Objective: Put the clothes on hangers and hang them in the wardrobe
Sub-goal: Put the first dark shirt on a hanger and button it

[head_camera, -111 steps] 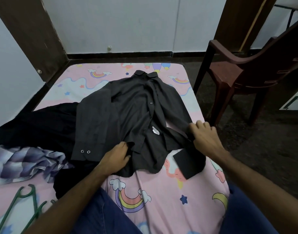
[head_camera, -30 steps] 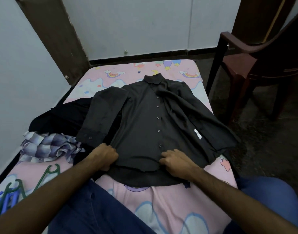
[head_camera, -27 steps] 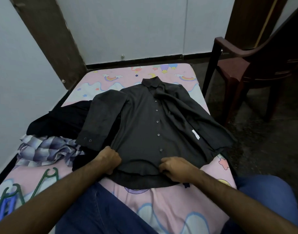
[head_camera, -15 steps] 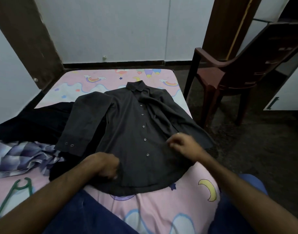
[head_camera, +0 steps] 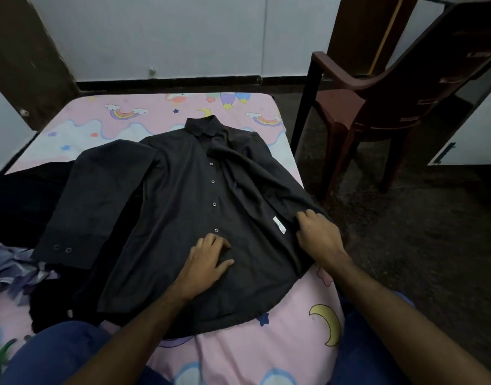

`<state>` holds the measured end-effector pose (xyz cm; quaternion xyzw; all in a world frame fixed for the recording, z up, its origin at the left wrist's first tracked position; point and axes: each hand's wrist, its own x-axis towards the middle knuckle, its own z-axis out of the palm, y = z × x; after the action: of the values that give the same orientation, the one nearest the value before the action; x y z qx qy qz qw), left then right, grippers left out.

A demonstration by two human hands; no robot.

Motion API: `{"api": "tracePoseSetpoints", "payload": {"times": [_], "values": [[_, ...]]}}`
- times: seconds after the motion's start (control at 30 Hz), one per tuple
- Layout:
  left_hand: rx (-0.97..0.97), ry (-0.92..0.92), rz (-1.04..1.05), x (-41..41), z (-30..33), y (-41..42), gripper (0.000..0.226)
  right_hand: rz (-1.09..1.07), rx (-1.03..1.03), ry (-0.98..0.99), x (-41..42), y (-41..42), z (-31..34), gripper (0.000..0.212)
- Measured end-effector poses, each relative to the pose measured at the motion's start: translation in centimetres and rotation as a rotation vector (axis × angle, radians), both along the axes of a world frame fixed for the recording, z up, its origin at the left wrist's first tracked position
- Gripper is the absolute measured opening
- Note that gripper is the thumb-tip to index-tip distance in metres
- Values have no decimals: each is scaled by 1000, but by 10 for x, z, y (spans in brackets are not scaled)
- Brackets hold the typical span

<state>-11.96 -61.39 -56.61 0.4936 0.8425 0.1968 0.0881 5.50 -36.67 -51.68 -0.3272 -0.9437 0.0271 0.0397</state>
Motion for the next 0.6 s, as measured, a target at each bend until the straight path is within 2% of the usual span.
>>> {"api": "tracePoseSetpoints", "payload": {"times": [0.07, 0.1, 0.2, 0.27, 0.37, 0.43, 0.53, 0.6], "values": [[4, -17, 27, 2, -2, 0, 39, -81, -211, 62, -2, 19, 9, 25], [7, -17, 34, 3, -2, 1, 40, -158, -424, 170, -2, 30, 19, 25], [-47, -29, 43, 1, 1, 5, 48, -484, -1143, 756, 8, 59, 68, 30], [-97, -45, 34, -3, 6, 7, 53, -590, -1369, 1046, 23, 72, 97, 29], [-164, -71, 19, -4, 11, 11, 57, -587, -1438, 1269, 36, 78, 123, 34], [-192, -108, 19, -5, 15, 13, 57, -560, -1446, 1304, 39, 68, 134, 36], [-96, -302, 50, -10, 29, 17, 43, -310, -1408, 1152, 25, 28, 151, 32], [54, -546, 153, -12, 43, 18, 32, -54, -1203, 969, 7, -1, 149, 33]]}}
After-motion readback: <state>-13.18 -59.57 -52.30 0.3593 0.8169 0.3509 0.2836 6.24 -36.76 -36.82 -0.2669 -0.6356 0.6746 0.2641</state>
